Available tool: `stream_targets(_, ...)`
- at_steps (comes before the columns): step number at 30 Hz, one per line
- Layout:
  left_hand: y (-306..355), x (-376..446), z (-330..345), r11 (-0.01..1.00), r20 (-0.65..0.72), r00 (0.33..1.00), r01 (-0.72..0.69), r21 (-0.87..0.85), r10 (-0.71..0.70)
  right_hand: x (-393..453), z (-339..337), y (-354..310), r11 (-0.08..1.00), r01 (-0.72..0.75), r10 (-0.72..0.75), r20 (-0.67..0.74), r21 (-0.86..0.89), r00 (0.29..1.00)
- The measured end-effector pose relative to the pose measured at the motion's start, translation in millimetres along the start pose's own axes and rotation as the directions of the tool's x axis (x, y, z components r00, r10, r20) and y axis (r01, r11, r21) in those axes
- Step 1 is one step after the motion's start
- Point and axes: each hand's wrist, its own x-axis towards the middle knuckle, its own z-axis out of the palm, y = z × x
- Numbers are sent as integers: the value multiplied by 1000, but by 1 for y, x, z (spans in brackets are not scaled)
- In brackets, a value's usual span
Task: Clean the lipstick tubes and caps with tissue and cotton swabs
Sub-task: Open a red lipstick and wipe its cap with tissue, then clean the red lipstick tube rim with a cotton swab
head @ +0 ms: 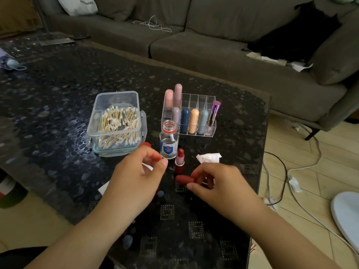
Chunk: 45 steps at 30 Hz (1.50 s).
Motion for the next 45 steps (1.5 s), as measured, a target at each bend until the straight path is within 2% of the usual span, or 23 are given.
stream_targets(4,0,-1,-2,999,-5,1000,-20,32,20,3,18,-1,999,8,-8,15,-42,1000)
stream_targets(8,0,-1,-4,996,-8,998,-55,67,56,5,12,-2,998,2,4,89,-67,996)
stream_targets(11,0,0,-7,994,-1,997,-71,77,71,3,0,3,989,14,-5,64,-145,998)
stream_targets(14,-1,-1,-6,989,14,996,-93,112,92,2,-6,9,965,-26,56,108,-262,993)
stream_targets(19,-1,-2,-3,981,35,994,-106,162,101,8,-1,9,960,-77,132,193,-268,972)
stream_targets(21,-1,-2,-4,981,33,995,-101,167,97,9,-4,7,976,-115,150,186,-185,971)
stream_targets(25,-1,-1,-4,987,32,996,-89,132,85,7,-21,-2,954,-214,177,184,210,967)
stream_targets(26,-1,-1,-4,992,52,996,-79,94,74,6,-26,-6,906,-229,162,209,356,965)
stream_targets(28,3,-3,-3,998,125,990,-54,-34,58,3,-32,-14,743,-223,117,206,631,972)
stream_targets(30,9,-7,-4,987,216,974,-29,-161,63,2,-34,-19,582,-213,112,182,785,977)
stream_targets(33,14,-11,-5,961,315,944,-8,-276,98,2,-33,-23,507,-203,102,176,837,979)
stream_targets(36,20,-15,-5,953,328,936,-27,-303,131,3,-32,-24,550,-169,81,149,818,985)
stream_targets(37,21,-15,-6,952,284,950,-41,-304,132,3,-32,-23,600,-152,83,128,786,988)
stream_targets(39,18,-8,-7,961,109,990,-58,-269,90,5,-32,-22,670,-127,113,69,731,991)
stream_targets(41,8,7,-9,985,-81,995,-76,-153,65,8,-34,-22,673,-128,177,9,729,984)
stream_targets(42,3,16,-9,994,-134,988,-86,-71,76,10,-35,-22,666,-134,213,-15,733,977)
stream_targets(45,-4,37,-7,990,-109,988,-96,103,107,16,-35,-23,700,-140,282,-91,701,955)
